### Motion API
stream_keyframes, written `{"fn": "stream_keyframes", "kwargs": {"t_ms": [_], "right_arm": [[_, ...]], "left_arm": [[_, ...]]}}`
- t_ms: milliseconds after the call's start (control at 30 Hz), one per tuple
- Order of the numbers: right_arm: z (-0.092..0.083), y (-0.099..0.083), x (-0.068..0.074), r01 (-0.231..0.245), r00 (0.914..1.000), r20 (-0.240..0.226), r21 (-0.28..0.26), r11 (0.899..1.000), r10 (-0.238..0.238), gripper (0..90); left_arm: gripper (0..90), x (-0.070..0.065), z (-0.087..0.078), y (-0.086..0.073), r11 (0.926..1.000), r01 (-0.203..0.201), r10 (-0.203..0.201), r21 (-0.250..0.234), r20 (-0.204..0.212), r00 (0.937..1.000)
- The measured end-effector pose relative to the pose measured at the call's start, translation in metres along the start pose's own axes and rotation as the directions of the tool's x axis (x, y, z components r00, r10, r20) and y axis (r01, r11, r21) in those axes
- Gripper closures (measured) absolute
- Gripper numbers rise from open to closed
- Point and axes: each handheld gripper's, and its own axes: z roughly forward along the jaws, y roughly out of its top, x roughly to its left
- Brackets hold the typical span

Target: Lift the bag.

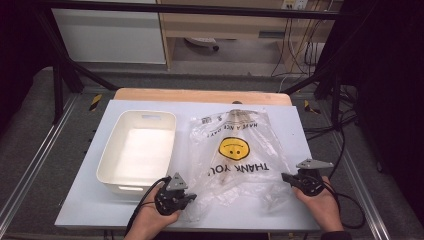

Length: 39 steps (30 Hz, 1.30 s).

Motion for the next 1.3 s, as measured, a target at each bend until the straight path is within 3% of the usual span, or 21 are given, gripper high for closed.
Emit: {"fn": "stream_keyframes", "kwargs": {"t_ms": [167,400,533,733,967,1167,1300], "right_arm": [[0.000,-0.003,0.003,-0.007,1.0000,-0.002,-0.010,1.000,0.007,87.0],[0.002,0.000,0.007,-0.011,0.9999,-0.006,-0.046,0.999,0.011,62.2],[0.002,0.000,0.007,-0.029,0.9996,-0.001,-0.058,0.998,0.029,55.0],[0.004,0.001,0.008,-0.028,0.9996,-0.003,-0.055,0.998,0.028,46.1],[0.004,0.001,0.010,-0.032,0.9995,-0.004,-0.063,0.998,0.032,38.0],[0.004,0.002,0.010,-0.033,0.9994,-0.003,-0.063,0.997,0.033,34.1],[0.005,0.002,0.011,-0.033,0.9994,0.002,-0.065,0.997,0.034,28.6]], "left_arm": [[85.5,-0.001,-0.005,-0.001,0.9988,-0.013,0.012,-0.047,-0.030,0.9995],[59.6,-0.002,-0.015,0.005,0.9903,0.023,-0.035,-0.137,-0.083,0.9959],[47.0,-0.004,-0.018,0.008,0.9845,0.038,-0.058,-0.171,-0.109,0.9924],[35.9,-0.011,-0.019,0.011,0.9805,0.046,-0.070,-0.191,-0.116,0.9908],[26.1,-0.016,-0.029,0.019,0.9619,0.062,-0.099,-0.266,-0.131,0.9864],[17.9,-0.010,-0.040,0.026,0.9472,0.094,-0.151,-0.307,-0.168,0.9742],[17.2,-0.006,-0.040,0.027,0.9457,0.105,-0.161,-0.308,-0.165,0.9731]]}}
